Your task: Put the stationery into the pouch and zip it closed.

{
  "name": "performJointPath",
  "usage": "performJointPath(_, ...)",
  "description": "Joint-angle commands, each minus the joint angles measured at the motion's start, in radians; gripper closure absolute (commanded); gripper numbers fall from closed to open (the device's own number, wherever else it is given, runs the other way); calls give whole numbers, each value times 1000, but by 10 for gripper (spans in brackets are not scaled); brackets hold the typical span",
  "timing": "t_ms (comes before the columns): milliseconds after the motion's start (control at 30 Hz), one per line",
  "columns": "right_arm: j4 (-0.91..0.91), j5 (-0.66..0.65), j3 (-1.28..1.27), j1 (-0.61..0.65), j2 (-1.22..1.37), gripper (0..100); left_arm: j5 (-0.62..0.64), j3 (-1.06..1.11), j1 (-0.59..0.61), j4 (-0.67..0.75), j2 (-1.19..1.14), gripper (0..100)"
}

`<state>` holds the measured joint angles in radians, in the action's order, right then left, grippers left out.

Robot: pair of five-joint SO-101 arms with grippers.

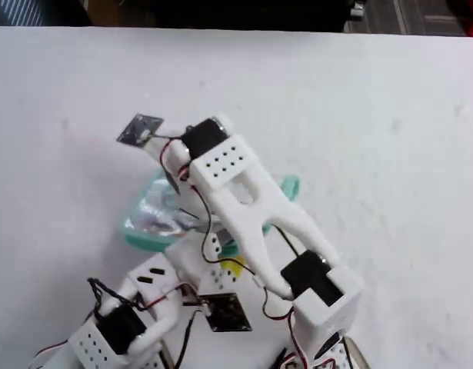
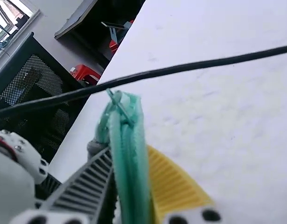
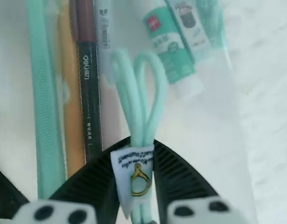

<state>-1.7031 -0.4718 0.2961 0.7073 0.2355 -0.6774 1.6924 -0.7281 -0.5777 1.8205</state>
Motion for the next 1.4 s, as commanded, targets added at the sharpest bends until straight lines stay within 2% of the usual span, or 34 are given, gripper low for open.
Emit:
performJointPath(0,-24,58,126,-19,-90,981,-6,2,36,5,4,976)
performJointPath(167,-24,157,272,-84,-183,981,-6,2,36,5,4,976)
performJointPath(367,-24,183,276,-148,-323,981,-6,2,45,6,4,976)
performJointPath(533,-24,176,244,-217,-496,981,14,0,166,127,4,976)
performJointPath(767,-22,175,3,-343,-788,981,259,-6,314,285,4,976)
performJointPath(900,-22,173,-146,-444,-955,981,404,-46,358,288,4,976)
performJointPath(1000,-22,121,-313,-452,-1058,976,486,-64,358,288,4,976)
performJointPath(1067,-22,97,-428,-435,-1118,938,516,-80,351,288,4,976)
performJointPath(1167,-22,84,-582,-438,-1210,793,569,-112,331,276,4,976)
performJointPath(1267,-22,-35,-690,-432,-1316,654,591,-181,277,186,4,976)
performJointPath(1367,-15,-121,-738,-441,-1438,652,591,-250,208,75,4,976)
